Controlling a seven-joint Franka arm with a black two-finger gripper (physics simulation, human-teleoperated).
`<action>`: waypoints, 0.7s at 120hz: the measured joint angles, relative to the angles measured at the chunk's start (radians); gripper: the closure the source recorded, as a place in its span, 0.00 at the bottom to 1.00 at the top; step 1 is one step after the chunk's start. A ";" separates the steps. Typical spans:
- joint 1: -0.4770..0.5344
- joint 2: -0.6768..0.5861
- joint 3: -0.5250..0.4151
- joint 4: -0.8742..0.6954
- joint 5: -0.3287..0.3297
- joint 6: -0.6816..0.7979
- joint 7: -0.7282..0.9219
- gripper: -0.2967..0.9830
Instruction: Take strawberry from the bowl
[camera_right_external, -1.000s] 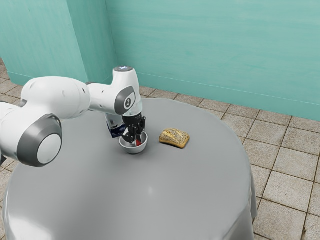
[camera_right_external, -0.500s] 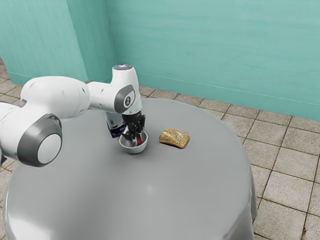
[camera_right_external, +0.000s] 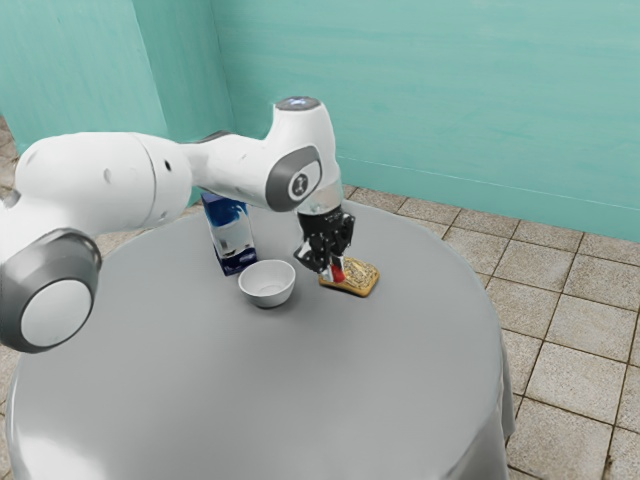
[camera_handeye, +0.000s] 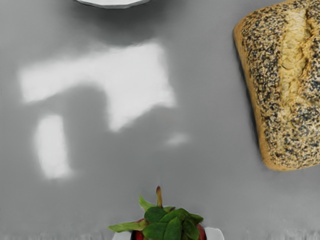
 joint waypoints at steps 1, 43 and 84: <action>-0.004 0.002 -0.001 0.000 0.000 0.000 0.000 0.76; -0.060 0.123 -0.033 0.016 -0.014 0.004 -0.006 0.78; -0.085 0.109 -0.030 0.019 -0.011 0.040 -0.003 0.44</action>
